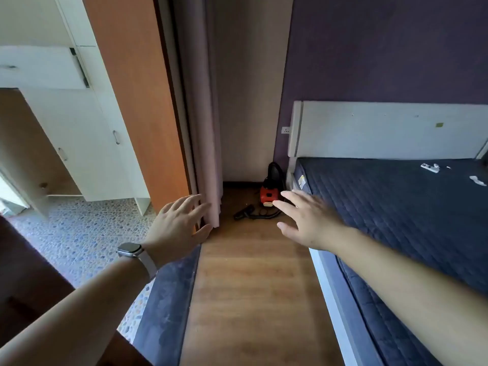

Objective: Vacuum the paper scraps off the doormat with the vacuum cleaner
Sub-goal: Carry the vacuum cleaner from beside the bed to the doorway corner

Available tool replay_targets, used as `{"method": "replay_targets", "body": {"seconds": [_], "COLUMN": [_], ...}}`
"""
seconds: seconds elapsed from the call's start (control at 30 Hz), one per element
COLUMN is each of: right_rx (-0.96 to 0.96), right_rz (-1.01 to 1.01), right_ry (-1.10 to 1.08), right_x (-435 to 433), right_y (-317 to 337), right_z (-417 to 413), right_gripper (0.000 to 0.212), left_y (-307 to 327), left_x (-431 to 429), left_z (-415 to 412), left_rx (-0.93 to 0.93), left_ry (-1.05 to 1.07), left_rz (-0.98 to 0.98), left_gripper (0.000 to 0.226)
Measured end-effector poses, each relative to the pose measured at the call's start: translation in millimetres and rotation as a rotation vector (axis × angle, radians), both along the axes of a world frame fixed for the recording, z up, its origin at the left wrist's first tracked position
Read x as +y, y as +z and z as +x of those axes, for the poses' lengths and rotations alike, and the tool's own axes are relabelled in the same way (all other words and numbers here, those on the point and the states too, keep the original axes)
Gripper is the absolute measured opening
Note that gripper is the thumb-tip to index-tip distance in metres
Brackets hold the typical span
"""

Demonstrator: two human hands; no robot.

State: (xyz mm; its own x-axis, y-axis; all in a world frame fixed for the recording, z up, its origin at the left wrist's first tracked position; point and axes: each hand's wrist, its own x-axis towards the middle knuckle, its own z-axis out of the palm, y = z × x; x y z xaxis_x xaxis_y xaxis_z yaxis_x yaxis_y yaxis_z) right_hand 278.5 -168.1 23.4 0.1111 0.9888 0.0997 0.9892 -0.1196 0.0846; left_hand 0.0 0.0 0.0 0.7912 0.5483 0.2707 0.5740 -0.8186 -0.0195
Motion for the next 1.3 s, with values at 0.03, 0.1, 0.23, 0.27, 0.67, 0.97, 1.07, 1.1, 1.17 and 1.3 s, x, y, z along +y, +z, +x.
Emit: {"method": "replay_targets", "body": {"seconds": [0.03, 0.1, 0.23, 0.27, 0.67, 0.97, 1.07, 1.1, 1.17, 1.3], "right_rx": [0.006, 0.017, -0.004, 0.003, 0.089, 0.161, 0.169, 0.173, 0.176, 0.151], "right_rz": [-0.007, 0.006, -0.008, -0.001, -0.012, -0.032, 0.0, 0.006, 0.018, 0.023], "right_ry": [-0.001, -0.018, -0.032, -0.041, -0.118, -0.135, -0.124, -0.128, -0.139, -0.14], "right_x": [14, 37, 74, 81, 179, 269, 295, 302, 315, 346], "right_y": [-1, -5, -20, -20, -44, -70, -65, -63, -59, -60], "right_z": [1, 5, 18, 23, 150, 301, 348, 360, 378, 412], "right_gripper": [0.077, 0.074, 0.068, 0.067, 0.069, 0.061, 0.059, 0.06, 0.062, 0.057], "left_y": [-1, -2, -13, -15, -45, -43, -39, -39, -40, -45], "left_x": [15, 45, 94, 103, 216, 300, 320, 326, 338, 370], "left_z": [1, 7, 30, 37, 167, 333, 378, 389, 407, 442], "left_rx": [0.012, 0.018, 0.034, 0.025, 0.15, 0.203, 0.176, 0.172, 0.16, 0.142], "left_ry": [0.002, 0.008, -0.024, -0.03, -0.039, -0.043, -0.045, -0.046, -0.049, -0.026], "left_rz": [-0.034, -0.045, -0.025, -0.026, -0.098, -0.121, -0.108, -0.113, -0.113, -0.137], "left_gripper": [0.065, 0.065, 0.063, 0.063, 0.068, 0.067, 0.073, 0.07, 0.062, 0.06]}}
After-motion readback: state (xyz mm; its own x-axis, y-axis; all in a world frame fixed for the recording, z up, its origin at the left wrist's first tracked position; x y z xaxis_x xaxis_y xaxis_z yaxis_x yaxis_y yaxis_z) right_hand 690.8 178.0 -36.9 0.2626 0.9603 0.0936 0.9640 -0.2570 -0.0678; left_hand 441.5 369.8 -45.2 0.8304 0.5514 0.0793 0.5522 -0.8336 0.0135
